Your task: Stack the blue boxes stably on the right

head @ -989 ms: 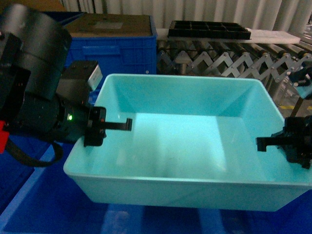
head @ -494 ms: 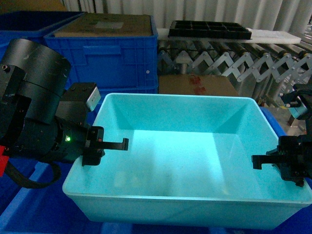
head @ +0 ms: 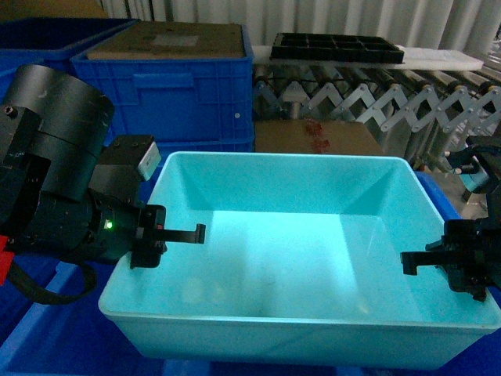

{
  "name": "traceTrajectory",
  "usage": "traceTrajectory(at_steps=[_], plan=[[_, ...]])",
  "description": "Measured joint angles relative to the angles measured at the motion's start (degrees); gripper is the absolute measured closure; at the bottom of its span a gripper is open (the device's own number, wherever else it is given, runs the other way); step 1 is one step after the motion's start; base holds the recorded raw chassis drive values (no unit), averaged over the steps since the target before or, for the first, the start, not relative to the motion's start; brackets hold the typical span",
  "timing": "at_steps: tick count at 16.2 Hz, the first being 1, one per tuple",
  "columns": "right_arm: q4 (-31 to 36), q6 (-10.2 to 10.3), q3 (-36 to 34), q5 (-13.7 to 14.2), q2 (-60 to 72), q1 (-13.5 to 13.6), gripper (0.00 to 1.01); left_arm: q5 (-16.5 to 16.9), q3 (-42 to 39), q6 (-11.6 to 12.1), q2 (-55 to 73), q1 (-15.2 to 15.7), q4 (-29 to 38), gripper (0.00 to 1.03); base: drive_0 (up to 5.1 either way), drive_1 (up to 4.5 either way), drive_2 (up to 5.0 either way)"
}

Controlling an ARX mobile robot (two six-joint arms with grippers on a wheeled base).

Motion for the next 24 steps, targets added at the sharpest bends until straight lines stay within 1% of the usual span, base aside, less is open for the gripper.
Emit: traceTrajectory(at_steps=[13, 14, 15, 16, 17, 18, 19, 22, 24], plan=[[0.0, 0.0, 0.0, 0.0, 0.0, 0.0, 0.99, 0.0, 0.0, 0.0, 0.0, 0.0, 0.0, 0.98, 0.0, 0.00, 0.0], [0.0, -0.3, 0.0, 0.0, 0.0, 0.0, 0.97, 0.0, 0.0, 0.0, 0.0, 0.0, 0.0, 0.98, 0.0, 0.00, 0.0], [0.0, -1.4, 0.0, 0.3, 0.0, 0.0, 0.90, -0.5, 0.0, 0.7, 0.0, 0.0, 0.1, 0.94, 0.0, 0.00, 0.0], [0.2, -2.1, 0.0, 0.6, 0.0, -0.1, 0.82, -2.3, 0.0, 2.6, 0.0, 0.2, -0.2, 0.85, 0.0, 0.00, 0.0], [0.3, -2.9, 0.0, 2.3, -0.1, -0.4, 0.73, -4.6, 0.0, 4.5, 0.3, 1.0, -0.5, 0.75, 0.0, 0.00, 0.0], [0.3, -3.3, 0.0, 2.6, -0.1, -0.9, 0.64, -5.2, 0.0, 5.4, 0.4, 1.7, -0.5, 0.68, 0.0, 0.00, 0.0], [0.3, -3.5, 0.0, 3.1, -0.1, -1.3, 0.56, -5.5, -0.1, 5.7, 0.4, 2.2, -0.5, 0.60, 0.0, 0.00, 0.0], [0.3, -4.1, 0.0, 3.0, -0.1, -1.1, 0.23, -5.8, -0.1, 6.9, 0.4, 2.1, -0.5, 0.28, 0.0, 0.00, 0.0], [0.3, -4.1, 0.0, 3.0, -0.1, -1.2, 0.02, -5.4, -0.1, 7.0, 0.4, 1.8, -0.4, 0.06, 0.0, 0.00, 0.0]])
